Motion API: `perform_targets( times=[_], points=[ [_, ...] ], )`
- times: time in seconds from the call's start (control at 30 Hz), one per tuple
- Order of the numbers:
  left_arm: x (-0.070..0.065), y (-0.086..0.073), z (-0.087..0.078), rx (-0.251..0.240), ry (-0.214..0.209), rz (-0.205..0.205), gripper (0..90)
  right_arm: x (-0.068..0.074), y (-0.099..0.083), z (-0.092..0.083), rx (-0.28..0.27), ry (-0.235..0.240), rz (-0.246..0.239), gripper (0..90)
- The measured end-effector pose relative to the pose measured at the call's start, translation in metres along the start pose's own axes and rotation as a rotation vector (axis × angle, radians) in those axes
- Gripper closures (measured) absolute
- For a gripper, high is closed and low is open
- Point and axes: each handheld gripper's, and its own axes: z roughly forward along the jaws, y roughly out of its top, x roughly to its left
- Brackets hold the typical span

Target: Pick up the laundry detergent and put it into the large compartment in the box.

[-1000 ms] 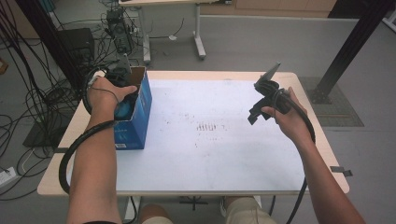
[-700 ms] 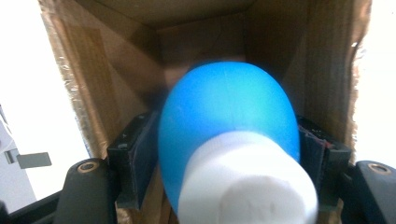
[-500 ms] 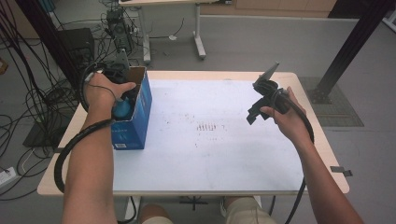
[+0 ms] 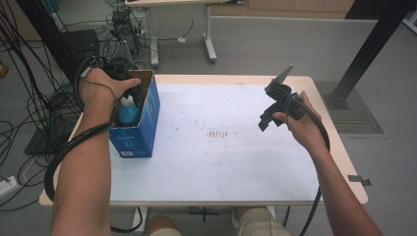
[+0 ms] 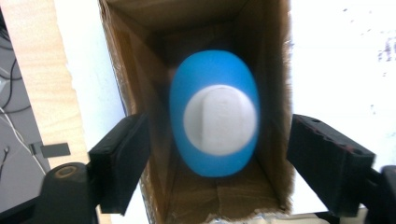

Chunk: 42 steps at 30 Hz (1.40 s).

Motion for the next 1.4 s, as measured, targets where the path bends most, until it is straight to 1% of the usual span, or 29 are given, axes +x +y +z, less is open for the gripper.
perform_targets(
  times=[0.1, 0.17, 0.27, 0.43, 0.53, 0.7, 0.77, 0.9, 1.23, 1.4],
  points=[
    [-0.004, -0.001, -0.011, -0.026, -0.005, 0.017, 17.2, 0.001, 0.000, -0.001, -0.002, -0.004, -0.001, 10.0],
    [-0.011, 0.000, -0.017, -0.036, 0.002, 0.032, 15.7, 0.002, 0.000, -0.002, -0.004, -0.006, -0.001, 10.0],
    [-0.019, 0.003, -0.024, -0.053, -0.005, 0.053, 14.0, 0.001, 0.001, -0.003, -0.001, -0.006, 0.003, 10.1],
    [-0.035, 0.011, -0.031, -0.075, -0.012, 0.084, 10.3, 0.001, 0.002, -0.003, 0.001, -0.010, 0.002, 10.0],
    [-0.045, 0.017, -0.034, -0.090, -0.025, 0.106, 8.8, 0.000, 0.002, -0.003, -0.001, -0.011, 0.002, 10.0],
    [-0.060, 0.026, -0.034, -0.102, -0.042, 0.150, 7.8, -0.003, 0.002, -0.002, 0.003, -0.011, 0.010, 10.1],
    [-0.066, 0.030, -0.033, -0.104, -0.048, 0.169, 7.7, -0.004, 0.002, -0.002, 0.004, -0.011, 0.013, 10.0],
    [-0.077, 0.036, -0.029, -0.104, -0.059, 0.196, 7.8, -0.007, 0.001, -0.002, 0.005, -0.013, 0.021, 10.0],
    [-0.101, 0.048, -0.022, -0.104, -0.083, 0.243, 8.2, -0.014, -0.002, -0.004, 0.002, -0.014, 0.032, 10.0],
    [-0.112, 0.051, -0.018, -0.113, -0.082, 0.262, 7.7, -0.015, -0.003, -0.003, 0.004, -0.012, 0.033, 10.0]
  ],
)
